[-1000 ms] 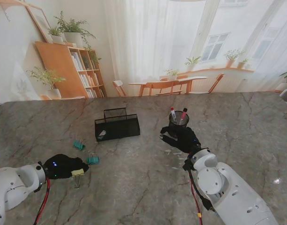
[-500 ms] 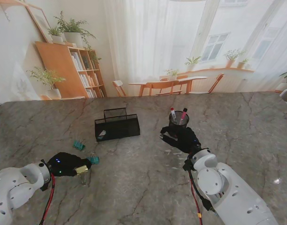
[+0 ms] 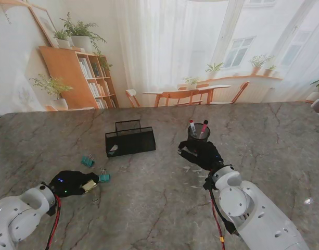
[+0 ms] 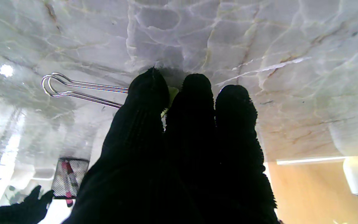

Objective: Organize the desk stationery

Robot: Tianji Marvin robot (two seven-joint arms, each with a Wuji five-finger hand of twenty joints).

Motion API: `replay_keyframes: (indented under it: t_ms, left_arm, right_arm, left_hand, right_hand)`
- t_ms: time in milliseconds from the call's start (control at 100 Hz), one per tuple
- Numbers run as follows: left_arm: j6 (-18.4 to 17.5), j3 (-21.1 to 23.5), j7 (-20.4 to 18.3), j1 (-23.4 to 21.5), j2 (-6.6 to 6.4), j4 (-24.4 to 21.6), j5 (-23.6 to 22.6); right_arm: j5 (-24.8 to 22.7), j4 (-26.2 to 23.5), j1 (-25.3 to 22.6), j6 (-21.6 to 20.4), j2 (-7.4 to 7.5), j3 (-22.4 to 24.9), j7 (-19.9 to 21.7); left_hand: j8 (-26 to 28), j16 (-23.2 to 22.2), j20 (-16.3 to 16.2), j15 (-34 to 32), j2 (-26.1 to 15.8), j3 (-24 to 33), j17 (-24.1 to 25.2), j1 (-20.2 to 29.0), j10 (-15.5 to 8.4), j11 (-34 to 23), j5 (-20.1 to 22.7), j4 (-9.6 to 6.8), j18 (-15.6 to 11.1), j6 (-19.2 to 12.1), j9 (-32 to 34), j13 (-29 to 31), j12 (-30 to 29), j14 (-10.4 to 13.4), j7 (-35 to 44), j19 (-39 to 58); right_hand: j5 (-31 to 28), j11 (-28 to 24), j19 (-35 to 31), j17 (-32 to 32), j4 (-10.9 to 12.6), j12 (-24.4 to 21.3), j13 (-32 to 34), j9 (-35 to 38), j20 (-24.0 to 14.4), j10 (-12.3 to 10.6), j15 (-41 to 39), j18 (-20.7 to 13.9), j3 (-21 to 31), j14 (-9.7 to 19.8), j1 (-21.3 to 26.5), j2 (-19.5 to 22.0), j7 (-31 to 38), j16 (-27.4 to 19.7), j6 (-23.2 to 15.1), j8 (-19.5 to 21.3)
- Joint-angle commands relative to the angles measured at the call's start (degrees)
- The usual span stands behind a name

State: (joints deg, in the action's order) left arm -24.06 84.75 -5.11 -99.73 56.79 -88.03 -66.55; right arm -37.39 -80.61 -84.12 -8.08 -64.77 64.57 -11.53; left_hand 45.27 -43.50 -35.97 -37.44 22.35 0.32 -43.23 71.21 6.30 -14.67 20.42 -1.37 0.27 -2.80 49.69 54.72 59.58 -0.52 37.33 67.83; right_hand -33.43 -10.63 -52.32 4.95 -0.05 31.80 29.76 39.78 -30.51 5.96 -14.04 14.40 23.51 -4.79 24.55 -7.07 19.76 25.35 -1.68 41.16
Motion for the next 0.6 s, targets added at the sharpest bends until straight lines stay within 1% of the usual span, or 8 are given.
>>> replay_keyframes:
  t_ms: [0, 130, 290, 590]
  left_arm:
    - [0.5, -0.5, -0.1, -1.6, 0.6, 2.0, 0.5]
    - [1.8, -0.2, 1.5, -2.1, 0.99, 2.0, 1.6]
    - [2.4, 0.4, 3.1, -2.6, 1.44, 1.4, 2.9]
    - [0.9, 2.2, 4.7, -3.3, 1.93, -1.1, 3.9]
  right_arm:
    - [0.1, -0.1, -0.2, 0.1, 0.04, 0.0, 0.9]
    - [0.1, -0.1, -0.1, 0.1, 0.05, -0.1, 1.0]
    - [0.2, 0.0, -0.1, 0.2, 0.03, -0.2, 1.1]
    - [0.3, 0.0, 0.0, 0.3, 0.01, -0.3, 1.0]
  left_hand:
    - [2.5, -0.8, 0.3, -1.6, -5.2, 5.1, -0.8, 2.8, -1.1, -3.3, 10.2, 3.73, -0.8, 3.6, 4.5, 0.9, -0.3, -0.9, 12.8, 2.3]
    - [2.4, -0.9, 0.1, -2.0, -5.2, 5.2, -1.0, 2.7, -1.0, -3.5, 10.3, 3.73, -1.0, 3.9, 4.6, 1.0, -0.1, -0.8, 12.9, 2.6]
    - [2.3, -1.0, 0.1, -2.4, -4.8, 5.4, -1.3, 2.7, -0.7, -3.6, 10.6, 3.74, -1.3, 4.2, 4.8, 1.2, 0.0, -0.8, 12.9, 2.7]
    - [1.7, -1.3, 0.1, -3.2, -4.4, 6.0, -1.9, 2.7, -0.1, -4.1, 10.9, 3.6, -1.9, 5.2, 5.1, 1.5, 0.4, -0.5, 13.0, 2.5]
  right_hand:
    - [-0.7, -1.1, -1.3, -0.7, -1.1, 0.6, 0.1, 0.1, 0.8, 0.1, -0.4, 0.1, -1.7, 0.0, 0.5, 1.7, 0.7, -0.1, 0.0, 1.3]
    - [-0.9, -1.1, -1.3, -0.7, -1.1, 0.6, 0.1, 0.1, 0.8, 0.1, -0.4, 0.1, -1.8, -0.1, 0.6, 1.8, 0.8, -0.1, 0.2, 1.4]
    - [-0.7, -1.2, -1.3, -0.7, -1.1, 0.6, 0.1, 0.1, 0.8, 0.1, -0.4, 0.1, -1.9, -0.1, 0.6, 1.8, 0.7, -0.1, 0.0, 1.3]
    - [-0.7, -1.2, -1.4, -0.8, -1.1, 0.6, 0.1, 0.1, 0.8, 0.1, -0.4, 0.1, -2.0, -0.1, 0.7, 1.9, 0.7, -0.1, 0.0, 1.3]
